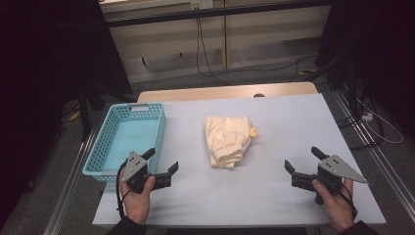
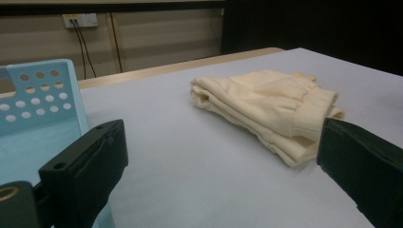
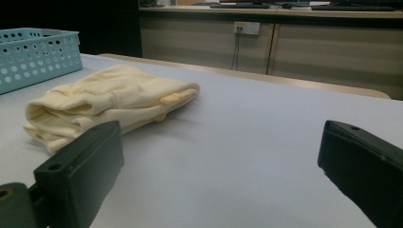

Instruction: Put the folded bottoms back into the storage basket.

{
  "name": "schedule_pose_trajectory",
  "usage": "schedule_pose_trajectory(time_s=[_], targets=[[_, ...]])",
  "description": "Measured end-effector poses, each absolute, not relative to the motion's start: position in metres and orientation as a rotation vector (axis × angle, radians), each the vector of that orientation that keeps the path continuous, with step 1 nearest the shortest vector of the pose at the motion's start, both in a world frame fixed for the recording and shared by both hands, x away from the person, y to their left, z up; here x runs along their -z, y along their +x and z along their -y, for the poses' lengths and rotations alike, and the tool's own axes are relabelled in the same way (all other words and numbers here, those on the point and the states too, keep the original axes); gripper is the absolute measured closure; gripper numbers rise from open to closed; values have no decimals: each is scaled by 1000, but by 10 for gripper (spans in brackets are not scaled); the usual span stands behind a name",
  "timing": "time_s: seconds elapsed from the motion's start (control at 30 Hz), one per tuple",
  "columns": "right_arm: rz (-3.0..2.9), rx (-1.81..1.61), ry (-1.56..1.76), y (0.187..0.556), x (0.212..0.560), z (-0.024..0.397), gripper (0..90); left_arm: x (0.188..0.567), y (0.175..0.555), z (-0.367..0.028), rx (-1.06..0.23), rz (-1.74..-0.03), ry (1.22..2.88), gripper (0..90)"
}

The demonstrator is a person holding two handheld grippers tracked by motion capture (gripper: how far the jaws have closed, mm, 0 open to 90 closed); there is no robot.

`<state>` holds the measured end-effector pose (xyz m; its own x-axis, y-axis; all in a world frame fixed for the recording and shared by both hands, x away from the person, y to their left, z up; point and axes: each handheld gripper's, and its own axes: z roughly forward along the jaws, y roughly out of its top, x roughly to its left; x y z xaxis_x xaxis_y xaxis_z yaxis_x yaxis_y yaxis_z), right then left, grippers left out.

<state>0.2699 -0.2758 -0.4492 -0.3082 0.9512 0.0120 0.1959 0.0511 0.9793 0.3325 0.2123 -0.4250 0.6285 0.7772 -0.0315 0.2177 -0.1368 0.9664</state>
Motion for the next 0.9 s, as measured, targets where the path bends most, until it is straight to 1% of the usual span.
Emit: schedule_pose_trajectory(time_s=[0.37,0.7,0.9], targets=[[-1623,-1333,1178,271,451,276,14,422,333,-207,-574,-826,1712,33],[-1626,-1334,1179,271,451,275,14,423,336,-201,-530,-815,1744,41],[-1635,-1327,1180,271,451,275,17,425,341,-196,-520,-807,1793,55]])
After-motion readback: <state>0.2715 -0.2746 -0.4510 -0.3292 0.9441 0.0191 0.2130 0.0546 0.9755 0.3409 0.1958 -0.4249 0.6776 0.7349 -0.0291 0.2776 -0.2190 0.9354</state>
